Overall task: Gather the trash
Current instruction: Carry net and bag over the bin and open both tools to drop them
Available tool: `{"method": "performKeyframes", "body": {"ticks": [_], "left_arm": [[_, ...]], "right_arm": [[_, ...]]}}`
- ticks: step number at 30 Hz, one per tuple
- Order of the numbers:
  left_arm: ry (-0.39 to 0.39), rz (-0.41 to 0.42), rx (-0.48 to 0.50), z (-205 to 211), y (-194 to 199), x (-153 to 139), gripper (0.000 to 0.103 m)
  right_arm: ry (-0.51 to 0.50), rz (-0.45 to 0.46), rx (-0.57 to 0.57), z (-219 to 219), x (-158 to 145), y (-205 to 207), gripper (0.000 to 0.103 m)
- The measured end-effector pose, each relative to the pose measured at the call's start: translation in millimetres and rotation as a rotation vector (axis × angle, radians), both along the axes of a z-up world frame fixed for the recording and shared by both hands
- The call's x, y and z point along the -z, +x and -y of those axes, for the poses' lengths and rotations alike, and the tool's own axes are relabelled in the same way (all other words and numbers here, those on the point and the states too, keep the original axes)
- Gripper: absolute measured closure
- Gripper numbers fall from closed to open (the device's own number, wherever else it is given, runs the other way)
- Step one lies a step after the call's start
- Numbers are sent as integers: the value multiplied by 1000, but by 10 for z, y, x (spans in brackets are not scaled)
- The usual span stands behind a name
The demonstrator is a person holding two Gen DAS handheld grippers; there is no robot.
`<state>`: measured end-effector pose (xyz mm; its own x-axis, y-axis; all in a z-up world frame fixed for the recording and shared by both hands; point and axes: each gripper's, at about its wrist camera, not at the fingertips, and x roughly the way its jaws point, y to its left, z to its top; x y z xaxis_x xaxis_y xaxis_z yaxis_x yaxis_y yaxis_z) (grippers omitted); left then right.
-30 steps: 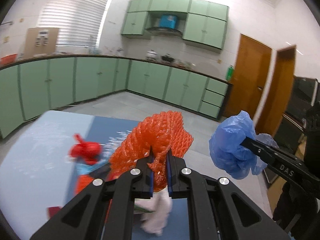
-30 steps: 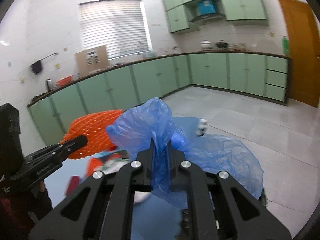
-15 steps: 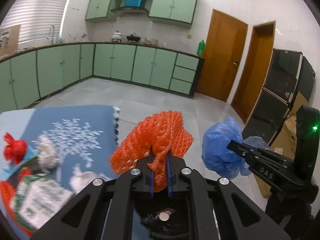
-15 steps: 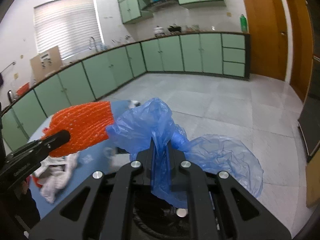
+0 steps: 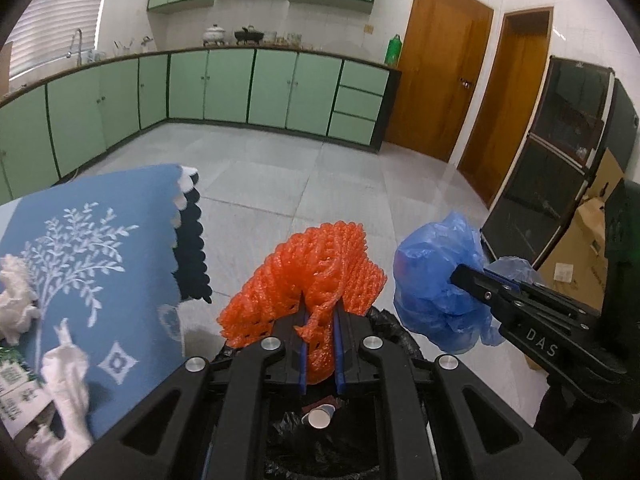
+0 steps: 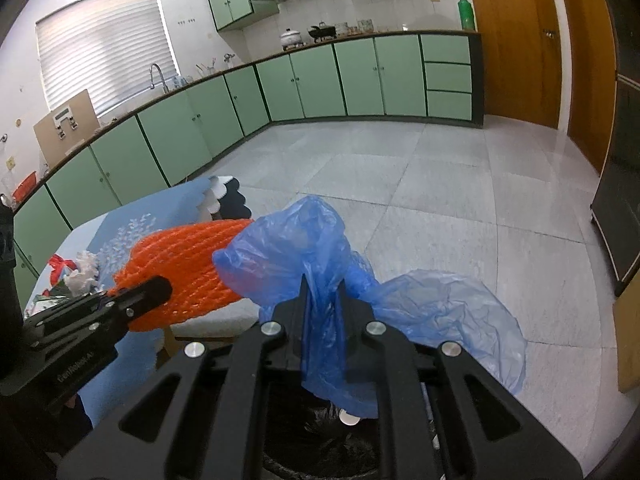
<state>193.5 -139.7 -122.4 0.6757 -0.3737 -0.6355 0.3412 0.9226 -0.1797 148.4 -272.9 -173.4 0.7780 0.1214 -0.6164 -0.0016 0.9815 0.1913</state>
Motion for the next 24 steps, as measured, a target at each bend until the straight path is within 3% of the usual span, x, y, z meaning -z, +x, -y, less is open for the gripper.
{"method": "performKeyframes", "body": {"ticks": [5, 7, 9, 11, 16, 21, 24], "left_arm": [[5, -56, 30, 101, 120, 121, 91], [8, -64, 34, 124, 131, 140, 89], [13, -67, 43, 135, 126, 153, 82], [12, -69, 43, 127, 104, 153, 66], [3, -79, 44, 93, 72, 131, 56], [-6, -59, 39, 16, -11, 17, 50], [-36, -42, 24, -84, -78, -102, 43]], "right_arm": [[11, -39, 14, 17, 99, 138, 91], [13, -51, 19, 23, 116, 165, 85], [12, -54, 26, 37, 125, 164, 77], [16, -55, 37, 64, 129, 149, 69], [17, -45, 56, 106, 103, 92, 55], [9, -10, 91, 109, -42, -30, 22], [12, 19, 106, 82, -173, -126, 14]]}}
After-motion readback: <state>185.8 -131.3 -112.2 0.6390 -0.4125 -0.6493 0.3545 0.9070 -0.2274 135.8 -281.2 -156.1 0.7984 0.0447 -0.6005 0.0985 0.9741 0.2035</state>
